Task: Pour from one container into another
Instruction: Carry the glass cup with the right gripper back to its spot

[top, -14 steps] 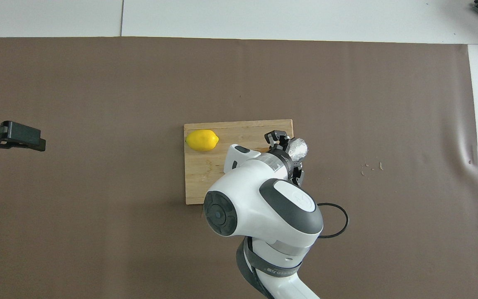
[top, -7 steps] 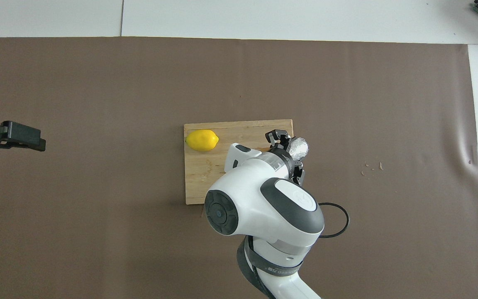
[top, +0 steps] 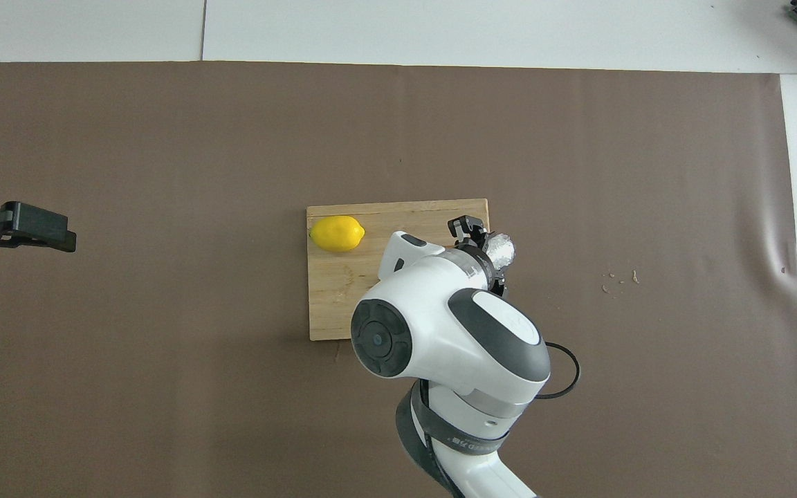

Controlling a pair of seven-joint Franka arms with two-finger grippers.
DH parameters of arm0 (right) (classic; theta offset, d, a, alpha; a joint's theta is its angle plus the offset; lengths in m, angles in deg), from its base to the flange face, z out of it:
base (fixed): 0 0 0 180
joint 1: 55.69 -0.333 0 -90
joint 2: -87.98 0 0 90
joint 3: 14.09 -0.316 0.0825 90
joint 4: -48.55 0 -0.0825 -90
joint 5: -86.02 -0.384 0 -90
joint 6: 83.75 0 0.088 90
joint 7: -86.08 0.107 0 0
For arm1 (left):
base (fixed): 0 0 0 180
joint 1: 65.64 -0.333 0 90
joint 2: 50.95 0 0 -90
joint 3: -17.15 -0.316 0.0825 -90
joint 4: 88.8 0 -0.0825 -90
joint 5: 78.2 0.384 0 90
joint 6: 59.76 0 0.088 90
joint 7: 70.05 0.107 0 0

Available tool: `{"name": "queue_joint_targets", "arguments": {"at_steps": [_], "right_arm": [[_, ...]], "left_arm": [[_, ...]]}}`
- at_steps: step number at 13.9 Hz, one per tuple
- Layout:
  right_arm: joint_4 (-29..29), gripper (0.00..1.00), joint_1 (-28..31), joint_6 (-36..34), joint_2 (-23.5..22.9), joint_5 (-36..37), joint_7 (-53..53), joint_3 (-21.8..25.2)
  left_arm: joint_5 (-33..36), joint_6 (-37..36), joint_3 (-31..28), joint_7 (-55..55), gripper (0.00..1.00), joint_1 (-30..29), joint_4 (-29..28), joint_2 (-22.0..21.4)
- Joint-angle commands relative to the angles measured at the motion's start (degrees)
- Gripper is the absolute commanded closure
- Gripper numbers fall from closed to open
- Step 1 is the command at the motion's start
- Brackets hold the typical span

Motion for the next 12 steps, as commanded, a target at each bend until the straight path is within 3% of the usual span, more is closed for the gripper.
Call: {"name": "queue_joint_targets", "arguments": {"at_steps": [1, 7, 10, 12], "right_arm": [[0.1, 1.00, 4.3, 0.8, 0.2, -5.4, -4.8, -0.4], [2.9, 1.00, 15.0, 4.3, 0.0, -18.5, -16.7, -0.4], [8.7, 1.00, 22.0, 11.3, 0.7, -25.2, -26.5, -0.4], [10.7, 1.00, 25.1, 12.2, 0.7, -28.0, -29.7, -0.4]], "left_arm": [[-0.3, -0.1, -0.9, 0.1, 0.00, 0.8, -2.0, -1.9], [-0.3, -0.1, -0.9, 0.1, 0.00, 0.9, -2.0, -1.8], [-0.3, -0.1, -0.9, 0.2, 0.00, 0.9, -2.0, -1.8], [-0.3, -0.1, -0.9, 0.2, 0.00, 0.8, -2.0, -1.8]]}}
